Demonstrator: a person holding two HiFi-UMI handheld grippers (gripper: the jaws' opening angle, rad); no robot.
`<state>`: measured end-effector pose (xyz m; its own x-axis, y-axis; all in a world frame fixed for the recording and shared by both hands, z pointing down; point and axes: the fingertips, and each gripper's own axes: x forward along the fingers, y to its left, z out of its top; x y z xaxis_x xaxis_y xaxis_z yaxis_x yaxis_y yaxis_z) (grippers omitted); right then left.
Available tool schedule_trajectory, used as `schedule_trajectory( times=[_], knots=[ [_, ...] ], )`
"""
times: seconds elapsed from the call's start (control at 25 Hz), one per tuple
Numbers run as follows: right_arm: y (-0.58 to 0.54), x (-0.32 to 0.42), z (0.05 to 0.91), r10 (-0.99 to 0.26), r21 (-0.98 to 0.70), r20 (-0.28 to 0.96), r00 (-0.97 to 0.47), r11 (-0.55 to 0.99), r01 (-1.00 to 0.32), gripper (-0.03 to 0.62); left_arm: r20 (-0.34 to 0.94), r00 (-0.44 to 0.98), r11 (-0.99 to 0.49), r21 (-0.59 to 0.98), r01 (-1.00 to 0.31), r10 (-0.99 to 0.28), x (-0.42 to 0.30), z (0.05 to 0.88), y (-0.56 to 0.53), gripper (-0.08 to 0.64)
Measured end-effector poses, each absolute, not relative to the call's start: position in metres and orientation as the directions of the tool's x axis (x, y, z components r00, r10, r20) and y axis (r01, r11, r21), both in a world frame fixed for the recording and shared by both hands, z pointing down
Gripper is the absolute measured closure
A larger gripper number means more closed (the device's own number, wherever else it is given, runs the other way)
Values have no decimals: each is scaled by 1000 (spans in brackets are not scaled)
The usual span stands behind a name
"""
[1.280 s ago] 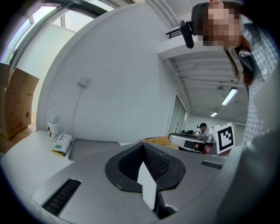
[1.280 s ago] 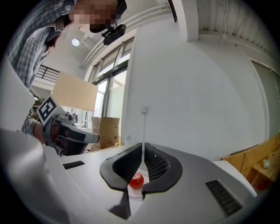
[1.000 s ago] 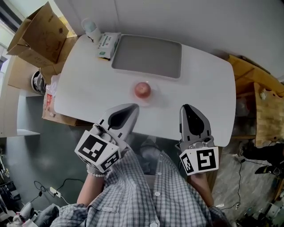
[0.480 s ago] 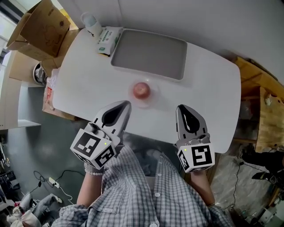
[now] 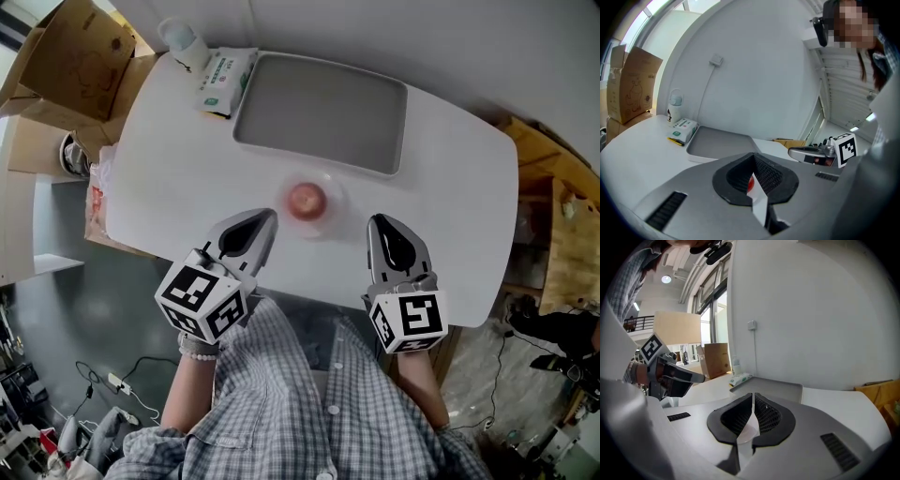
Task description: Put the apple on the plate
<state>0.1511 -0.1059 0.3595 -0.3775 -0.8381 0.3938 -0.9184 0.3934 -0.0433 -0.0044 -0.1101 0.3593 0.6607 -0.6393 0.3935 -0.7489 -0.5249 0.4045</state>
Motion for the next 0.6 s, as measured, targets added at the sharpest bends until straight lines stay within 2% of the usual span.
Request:
schedule_trajectory(
  times=[0.36, 0.6],
  knots=[
    [-132, 139, 410, -788, -105, 494, -366, 364, -925, 560, 536, 623, -438, 444, -782, -569, -28, 424, -131, 552],
    [-139, 136, 445, -745, -77, 575, -338, 362, -929, 560, 589, 646, -407, 502, -763, -486, -24, 463, -136, 552]
  ],
)
